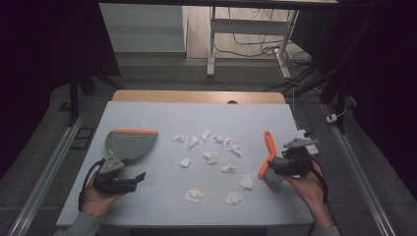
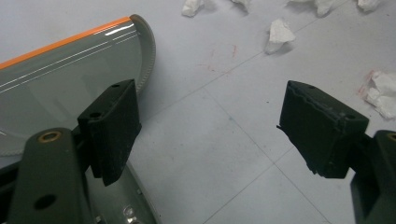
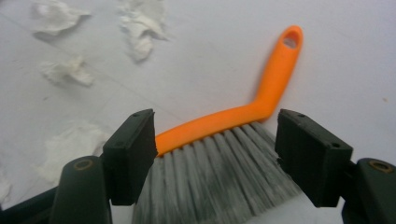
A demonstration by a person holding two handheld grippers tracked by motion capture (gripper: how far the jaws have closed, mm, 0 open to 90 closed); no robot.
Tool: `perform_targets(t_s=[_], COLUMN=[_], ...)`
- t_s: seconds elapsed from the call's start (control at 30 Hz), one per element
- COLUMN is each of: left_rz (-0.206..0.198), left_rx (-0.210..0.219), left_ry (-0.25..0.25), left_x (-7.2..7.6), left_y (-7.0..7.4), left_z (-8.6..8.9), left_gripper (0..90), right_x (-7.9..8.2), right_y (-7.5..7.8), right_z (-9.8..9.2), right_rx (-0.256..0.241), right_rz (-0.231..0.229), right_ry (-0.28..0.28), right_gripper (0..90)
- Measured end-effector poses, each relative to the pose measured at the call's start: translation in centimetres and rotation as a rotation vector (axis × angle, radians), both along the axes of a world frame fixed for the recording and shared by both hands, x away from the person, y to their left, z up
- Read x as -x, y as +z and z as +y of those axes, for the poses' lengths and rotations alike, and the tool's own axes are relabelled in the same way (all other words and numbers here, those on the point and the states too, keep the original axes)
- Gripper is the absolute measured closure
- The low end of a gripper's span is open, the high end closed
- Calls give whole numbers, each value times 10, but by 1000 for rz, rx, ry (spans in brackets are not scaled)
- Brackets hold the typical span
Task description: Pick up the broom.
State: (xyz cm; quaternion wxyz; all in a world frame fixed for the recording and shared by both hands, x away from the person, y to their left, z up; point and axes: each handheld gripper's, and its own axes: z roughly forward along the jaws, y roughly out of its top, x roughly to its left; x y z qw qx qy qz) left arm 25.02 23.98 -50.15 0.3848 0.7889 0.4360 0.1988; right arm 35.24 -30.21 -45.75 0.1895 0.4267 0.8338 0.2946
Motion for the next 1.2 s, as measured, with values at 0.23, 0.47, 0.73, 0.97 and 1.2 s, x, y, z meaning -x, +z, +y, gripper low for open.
perform_targets(t_s=[0.23, 0.47, 0.73, 0.97, 1.2], left_rz=[-3, -13, -19, -24, -28], left_rx=[0, -6, -13, -12, -16], left_ry=[0, -11, -30, -37, -42], left_x=[0, 1, 2, 3, 3], left_y=[1, 2, 2, 2, 2], left_z=[0, -3, -5, -5, -6], left_gripper=[214, 215, 216, 216, 217], right_x=[-24, -55, -75, -88, -97], right_y=[3, -2, -8, -14, -24], right_z=[7, 14, 18, 20, 21], right_rx=[48, 70, 96, 130, 161], right_rz=[51, 153, 233, 284, 338], right_ry=[-65, -152, -224, -270, -305], right_gripper=[304, 335, 347, 370, 414])
